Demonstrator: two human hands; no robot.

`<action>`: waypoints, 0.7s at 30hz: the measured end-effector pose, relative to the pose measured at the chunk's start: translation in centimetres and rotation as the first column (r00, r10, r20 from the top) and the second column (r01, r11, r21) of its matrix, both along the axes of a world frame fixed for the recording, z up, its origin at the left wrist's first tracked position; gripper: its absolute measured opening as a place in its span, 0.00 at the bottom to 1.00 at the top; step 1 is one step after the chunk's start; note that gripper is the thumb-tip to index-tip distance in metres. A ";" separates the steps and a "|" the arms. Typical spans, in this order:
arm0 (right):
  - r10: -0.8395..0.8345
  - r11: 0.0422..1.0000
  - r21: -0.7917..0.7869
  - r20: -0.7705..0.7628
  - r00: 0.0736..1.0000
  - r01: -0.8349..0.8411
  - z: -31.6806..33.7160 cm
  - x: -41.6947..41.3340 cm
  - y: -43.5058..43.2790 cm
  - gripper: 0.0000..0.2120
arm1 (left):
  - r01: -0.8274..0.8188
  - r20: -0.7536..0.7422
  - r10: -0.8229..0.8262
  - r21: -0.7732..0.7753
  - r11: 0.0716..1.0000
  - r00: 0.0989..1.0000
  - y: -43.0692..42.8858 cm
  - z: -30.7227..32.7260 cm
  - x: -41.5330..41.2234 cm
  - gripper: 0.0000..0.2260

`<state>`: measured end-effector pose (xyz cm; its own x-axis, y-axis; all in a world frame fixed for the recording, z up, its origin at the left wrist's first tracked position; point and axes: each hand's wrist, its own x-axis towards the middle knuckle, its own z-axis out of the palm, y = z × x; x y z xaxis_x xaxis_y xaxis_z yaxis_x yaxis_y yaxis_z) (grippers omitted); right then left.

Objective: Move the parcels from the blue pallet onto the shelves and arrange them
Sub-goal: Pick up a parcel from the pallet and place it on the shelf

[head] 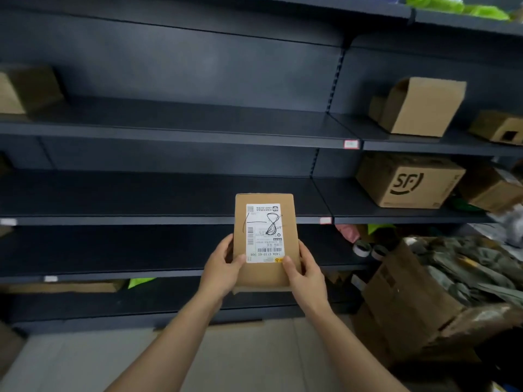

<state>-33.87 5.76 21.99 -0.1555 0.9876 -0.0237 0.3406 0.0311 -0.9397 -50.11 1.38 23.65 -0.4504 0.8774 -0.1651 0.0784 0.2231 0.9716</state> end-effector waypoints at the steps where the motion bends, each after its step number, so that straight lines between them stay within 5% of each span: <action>1: 0.012 1.000 0.000 0.005 1.000 -0.012 0.0 -1.0 0.1 0.27 | -0.012 0.006 0.012 0.003 1.000 1.000 0.0 -0.1 -0.9 0.25; 21: 0.317 0.946 -0.113 0.120 0.941 -0.305 -4.2 -14.0 5.4 0.25 | -0.291 0.055 0.297 -0.090 0.952 0.953 0.7 -5.4 -12.2 0.21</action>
<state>-47.83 11.18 17.78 -0.4435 0.8830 -0.1540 0.4516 0.0717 -0.8893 -62.33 2.09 18.25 -0.6717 0.6906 -0.2681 -0.0669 0.3039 0.9504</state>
